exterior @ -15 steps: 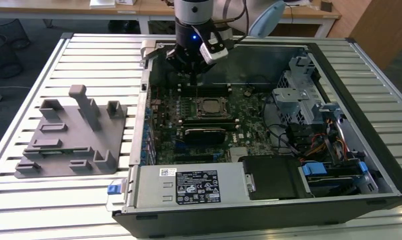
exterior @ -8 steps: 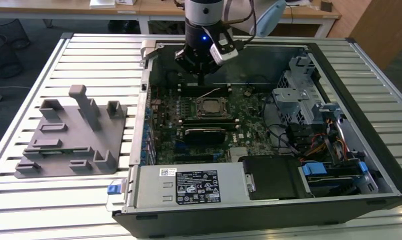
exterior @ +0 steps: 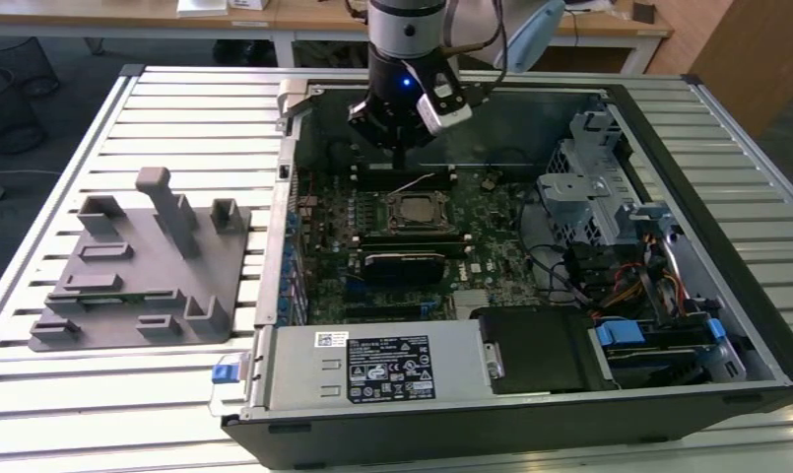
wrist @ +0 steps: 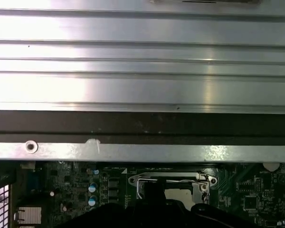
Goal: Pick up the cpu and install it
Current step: 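Install the first cpu locking lever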
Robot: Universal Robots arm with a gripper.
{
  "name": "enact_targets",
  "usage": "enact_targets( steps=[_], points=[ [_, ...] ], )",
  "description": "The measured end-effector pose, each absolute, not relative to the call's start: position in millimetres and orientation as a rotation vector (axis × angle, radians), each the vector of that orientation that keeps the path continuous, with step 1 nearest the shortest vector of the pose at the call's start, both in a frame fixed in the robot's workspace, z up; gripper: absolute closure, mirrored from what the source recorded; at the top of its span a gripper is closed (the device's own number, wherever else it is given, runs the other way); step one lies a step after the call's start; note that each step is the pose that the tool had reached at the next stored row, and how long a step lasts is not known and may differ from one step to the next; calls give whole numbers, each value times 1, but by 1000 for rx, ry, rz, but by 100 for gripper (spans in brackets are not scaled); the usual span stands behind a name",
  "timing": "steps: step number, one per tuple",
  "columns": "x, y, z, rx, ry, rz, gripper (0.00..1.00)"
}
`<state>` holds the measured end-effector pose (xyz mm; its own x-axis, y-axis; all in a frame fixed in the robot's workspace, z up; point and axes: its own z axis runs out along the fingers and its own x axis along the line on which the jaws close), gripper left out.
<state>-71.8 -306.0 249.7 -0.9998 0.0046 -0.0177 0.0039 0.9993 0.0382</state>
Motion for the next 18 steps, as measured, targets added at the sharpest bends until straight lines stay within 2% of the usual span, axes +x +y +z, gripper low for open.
enact_targets(
  steps=[5,18],
  points=[
    [-70,-306,245,7,3122,85,89],
    [-62,-306,235,7,3123,85,89]
  ],
)
